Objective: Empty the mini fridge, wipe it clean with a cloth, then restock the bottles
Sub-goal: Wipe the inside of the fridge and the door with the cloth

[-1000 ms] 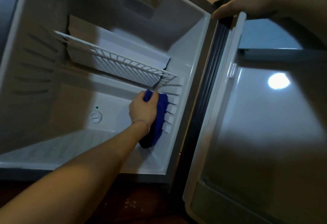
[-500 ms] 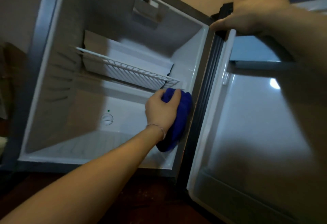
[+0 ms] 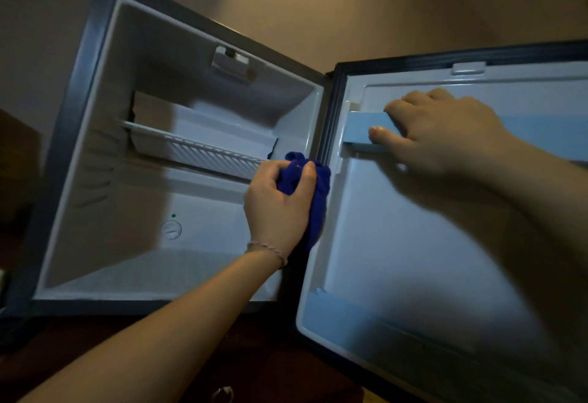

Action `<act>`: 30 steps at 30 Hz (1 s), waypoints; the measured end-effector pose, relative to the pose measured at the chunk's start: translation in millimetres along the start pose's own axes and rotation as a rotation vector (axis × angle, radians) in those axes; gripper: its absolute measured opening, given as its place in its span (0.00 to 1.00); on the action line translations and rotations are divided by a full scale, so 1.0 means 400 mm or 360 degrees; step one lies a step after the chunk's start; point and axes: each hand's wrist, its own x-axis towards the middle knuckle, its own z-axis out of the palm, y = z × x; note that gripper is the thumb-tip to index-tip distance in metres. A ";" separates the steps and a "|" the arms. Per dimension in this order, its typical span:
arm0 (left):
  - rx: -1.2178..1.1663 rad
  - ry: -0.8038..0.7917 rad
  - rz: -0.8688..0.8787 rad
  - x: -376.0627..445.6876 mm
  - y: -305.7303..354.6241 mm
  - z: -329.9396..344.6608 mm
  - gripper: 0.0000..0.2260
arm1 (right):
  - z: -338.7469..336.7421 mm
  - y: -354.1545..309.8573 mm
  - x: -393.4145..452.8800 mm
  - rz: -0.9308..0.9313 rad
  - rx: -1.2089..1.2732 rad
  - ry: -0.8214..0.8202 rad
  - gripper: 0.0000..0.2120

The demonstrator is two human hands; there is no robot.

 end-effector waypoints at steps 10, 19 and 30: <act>-0.0124 -0.0133 0.0097 0.083 0.110 0.055 0.09 | -0.005 0.063 -0.080 0.0163 0.0059 0.0249 0.20; -0.0393 -0.0095 0.0125 0.311 0.146 0.175 0.12 | 0.047 0.056 -0.075 0.0159 -0.0072 0.0591 0.19; 0.0316 -0.0555 0.0911 0.294 0.141 0.179 0.17 | 0.065 0.070 -0.058 0.0251 0.0064 0.0480 0.19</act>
